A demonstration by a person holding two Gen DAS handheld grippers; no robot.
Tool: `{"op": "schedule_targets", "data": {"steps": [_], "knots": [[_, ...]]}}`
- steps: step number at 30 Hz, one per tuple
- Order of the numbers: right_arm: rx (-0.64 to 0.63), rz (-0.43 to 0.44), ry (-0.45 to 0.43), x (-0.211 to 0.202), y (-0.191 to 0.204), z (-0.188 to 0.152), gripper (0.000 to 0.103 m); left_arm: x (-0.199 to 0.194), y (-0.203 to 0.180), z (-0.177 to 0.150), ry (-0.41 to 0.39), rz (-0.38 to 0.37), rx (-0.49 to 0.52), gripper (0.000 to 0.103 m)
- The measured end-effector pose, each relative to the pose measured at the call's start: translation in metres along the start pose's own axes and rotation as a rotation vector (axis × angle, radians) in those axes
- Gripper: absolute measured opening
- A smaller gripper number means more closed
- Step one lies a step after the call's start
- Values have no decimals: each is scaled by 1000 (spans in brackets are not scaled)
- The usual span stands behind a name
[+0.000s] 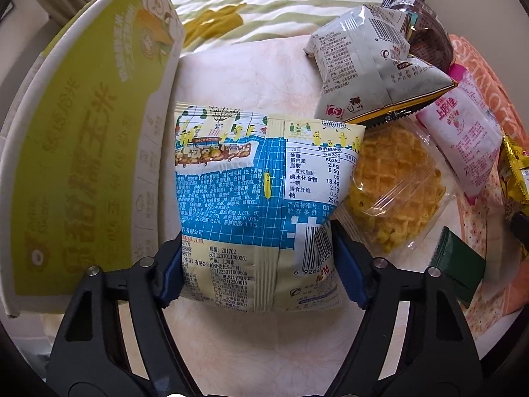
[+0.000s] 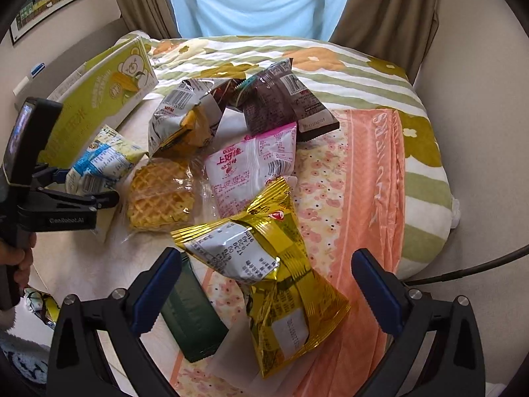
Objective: Organize snacks
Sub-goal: 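Grasp the blue-and-white bag with the left tool while the right grasps the gold bag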
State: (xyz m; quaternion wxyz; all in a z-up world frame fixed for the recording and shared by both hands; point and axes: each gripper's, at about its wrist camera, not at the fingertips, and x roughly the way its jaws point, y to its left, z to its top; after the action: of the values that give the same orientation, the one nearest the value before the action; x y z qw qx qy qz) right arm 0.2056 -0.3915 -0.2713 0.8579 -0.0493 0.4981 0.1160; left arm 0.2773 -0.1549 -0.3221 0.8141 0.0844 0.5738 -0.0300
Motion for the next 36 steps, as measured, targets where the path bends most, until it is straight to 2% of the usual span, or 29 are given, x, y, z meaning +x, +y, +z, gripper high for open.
{"op": "schedule_targets", "data": {"steps": [7, 9, 14, 18, 19, 24, 29, 36], "knots": [[-29, -7, 35, 9, -3, -8, 100, -5, 2, -6, -10, -25, -2, 60], [-34, -6, 47, 10, -4, -10, 89, -8, 2, -8, -11, -27, -4, 57], [-40, 4, 65, 16, -7, -14, 77, -11, -1, -13, -12, -29, 11, 55], [-49, -9, 54, 17, -7, -16, 72, -14, -1, -14, -8, -32, 12, 55], [-51, -13, 53, 17, -8, -17, 67, -14, -1, -14, -7, -29, 12, 55], [-65, -5, 42, 16, -8, -20, 57, -16, -3, -15, -7, -24, 15, 55], [-62, 12, 21, 11, -8, -21, 52, -21, -3, -16, -23, -21, 21, 55], [-21, 46, -37, -10, -9, -18, 51, -48, -5, -22, -77, -28, 7, 55]]}}
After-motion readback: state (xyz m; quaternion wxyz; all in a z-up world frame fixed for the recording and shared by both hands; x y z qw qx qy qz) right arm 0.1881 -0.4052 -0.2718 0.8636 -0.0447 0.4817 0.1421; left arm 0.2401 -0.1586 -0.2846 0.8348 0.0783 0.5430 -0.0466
